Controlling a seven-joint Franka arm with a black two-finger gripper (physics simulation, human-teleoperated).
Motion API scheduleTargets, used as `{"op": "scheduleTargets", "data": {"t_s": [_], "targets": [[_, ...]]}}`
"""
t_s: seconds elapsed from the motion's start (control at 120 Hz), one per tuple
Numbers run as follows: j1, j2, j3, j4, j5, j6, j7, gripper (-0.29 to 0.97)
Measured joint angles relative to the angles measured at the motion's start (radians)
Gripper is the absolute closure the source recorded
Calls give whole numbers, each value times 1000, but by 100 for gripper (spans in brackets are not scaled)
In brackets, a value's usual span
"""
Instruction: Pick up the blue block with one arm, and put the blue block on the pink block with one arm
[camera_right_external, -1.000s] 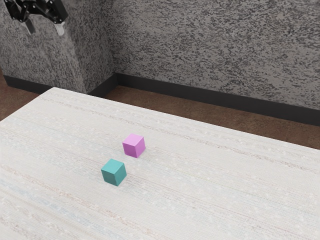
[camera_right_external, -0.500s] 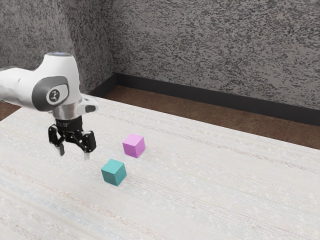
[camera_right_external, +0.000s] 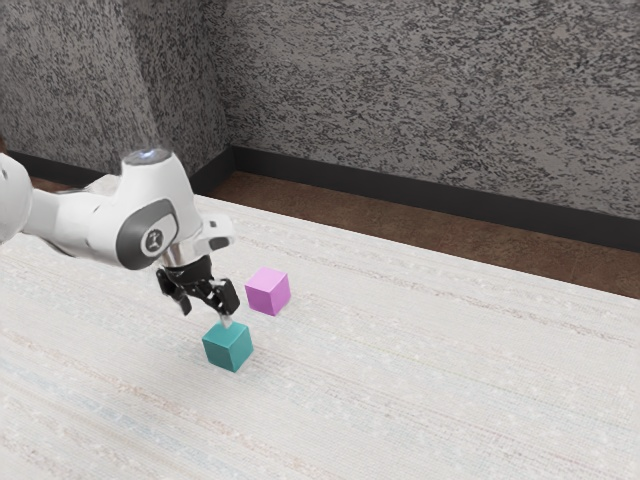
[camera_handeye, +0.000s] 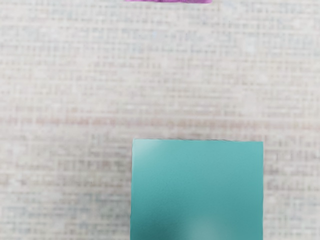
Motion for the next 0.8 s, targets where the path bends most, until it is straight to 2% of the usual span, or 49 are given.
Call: {"op": "scheduleTargets", "data": {"t_s": [0.292,0.4,0.483,0.8], "targets": [[-1,107,-19,45,-131,84,83,0],[-1,122,-17,48,-158,86,93,0],[-1,127,-16,54,-158,71,94,0],[-1,153,-12,65,-90,15,62,1]]}}
